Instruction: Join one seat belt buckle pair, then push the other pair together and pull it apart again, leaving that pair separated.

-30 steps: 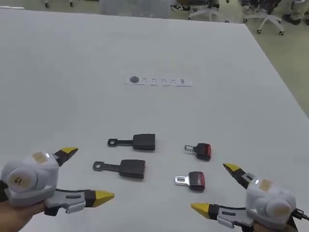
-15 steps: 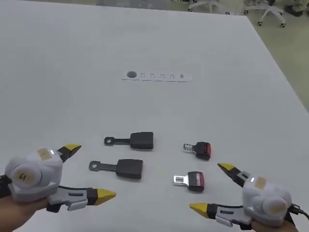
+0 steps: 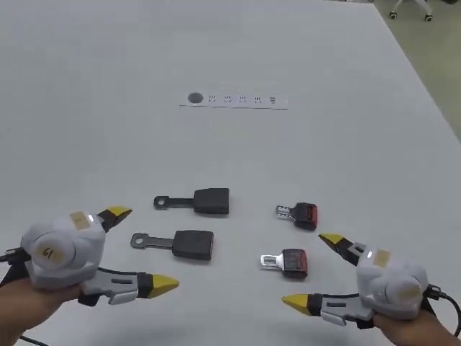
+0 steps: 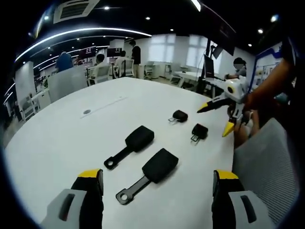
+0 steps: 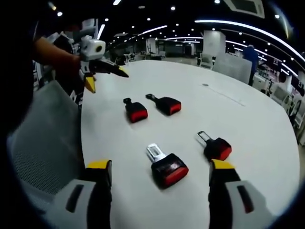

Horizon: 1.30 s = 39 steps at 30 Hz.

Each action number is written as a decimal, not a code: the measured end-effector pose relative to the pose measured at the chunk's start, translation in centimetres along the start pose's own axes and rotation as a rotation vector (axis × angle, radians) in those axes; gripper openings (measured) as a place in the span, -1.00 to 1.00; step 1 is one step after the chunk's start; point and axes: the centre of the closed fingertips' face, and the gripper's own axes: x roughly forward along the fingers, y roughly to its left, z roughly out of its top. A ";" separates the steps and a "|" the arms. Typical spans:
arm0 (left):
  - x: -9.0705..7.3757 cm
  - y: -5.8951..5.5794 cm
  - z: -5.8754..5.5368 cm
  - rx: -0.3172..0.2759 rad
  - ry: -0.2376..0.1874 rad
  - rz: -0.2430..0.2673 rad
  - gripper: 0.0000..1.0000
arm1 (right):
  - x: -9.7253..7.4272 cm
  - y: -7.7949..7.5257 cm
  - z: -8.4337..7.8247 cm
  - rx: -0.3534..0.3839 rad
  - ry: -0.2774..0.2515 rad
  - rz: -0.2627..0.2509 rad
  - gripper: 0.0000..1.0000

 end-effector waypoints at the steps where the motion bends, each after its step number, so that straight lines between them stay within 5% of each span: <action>1: 0.2 0.0 0.0 0.011 0.005 -0.005 0.94 | 0.1 -0.1 -0.2 -0.007 0.010 0.005 0.70; 24: 4.2 0.3 -1.4 0.134 0.111 -0.121 0.69 | 1.9 -1.0 -1.0 -0.066 0.089 0.146 0.53; 39: 7.4 -0.3 -2.2 0.286 0.199 -0.240 0.48 | 2.8 -0.8 -2.5 -0.088 0.160 0.268 0.34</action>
